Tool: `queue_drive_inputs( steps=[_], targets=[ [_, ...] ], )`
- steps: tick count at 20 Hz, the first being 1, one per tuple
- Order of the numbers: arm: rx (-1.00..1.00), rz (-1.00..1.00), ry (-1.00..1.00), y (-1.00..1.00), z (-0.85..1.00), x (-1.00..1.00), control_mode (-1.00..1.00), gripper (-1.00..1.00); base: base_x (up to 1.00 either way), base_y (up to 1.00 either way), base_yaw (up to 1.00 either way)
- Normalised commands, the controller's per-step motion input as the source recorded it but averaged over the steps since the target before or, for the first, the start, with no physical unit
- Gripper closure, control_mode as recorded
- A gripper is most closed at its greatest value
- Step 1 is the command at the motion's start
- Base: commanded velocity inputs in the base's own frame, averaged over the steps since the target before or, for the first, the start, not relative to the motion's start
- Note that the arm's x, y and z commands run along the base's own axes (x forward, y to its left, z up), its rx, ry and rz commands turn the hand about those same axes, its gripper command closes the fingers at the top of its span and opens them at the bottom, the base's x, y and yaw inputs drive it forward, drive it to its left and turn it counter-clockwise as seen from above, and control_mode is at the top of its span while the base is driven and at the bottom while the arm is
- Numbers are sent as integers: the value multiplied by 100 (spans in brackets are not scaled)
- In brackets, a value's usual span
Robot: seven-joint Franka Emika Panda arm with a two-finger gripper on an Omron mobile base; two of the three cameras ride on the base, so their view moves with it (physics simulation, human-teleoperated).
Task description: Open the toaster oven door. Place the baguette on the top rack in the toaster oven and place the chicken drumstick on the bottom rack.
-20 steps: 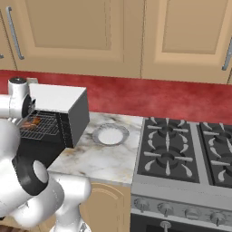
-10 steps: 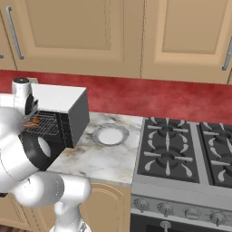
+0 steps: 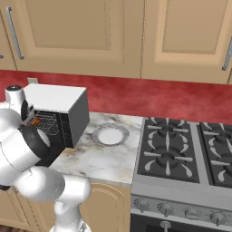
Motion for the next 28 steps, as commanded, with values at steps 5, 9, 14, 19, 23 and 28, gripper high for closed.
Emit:
queue_drive_inputs(
  steps=[5,9,14,19,23,28],
  targets=[
    [-4,0,0,0,-22,0,-100,100,0,0,0],
    [-4,0,0,0,-3,0,-100,100,0,0,0],
    [-5,-1,-7,0,0,-20,-100,100,0,0,0],
    [-7,-3,-12,0,0,-30,-100,100,0,0,0],
    [-9,-7,-12,0,0,-11,-100,100,0,0,0],
    [-5,-7,-9,-8,13,0,-100,100,0,0,0]
  ],
)
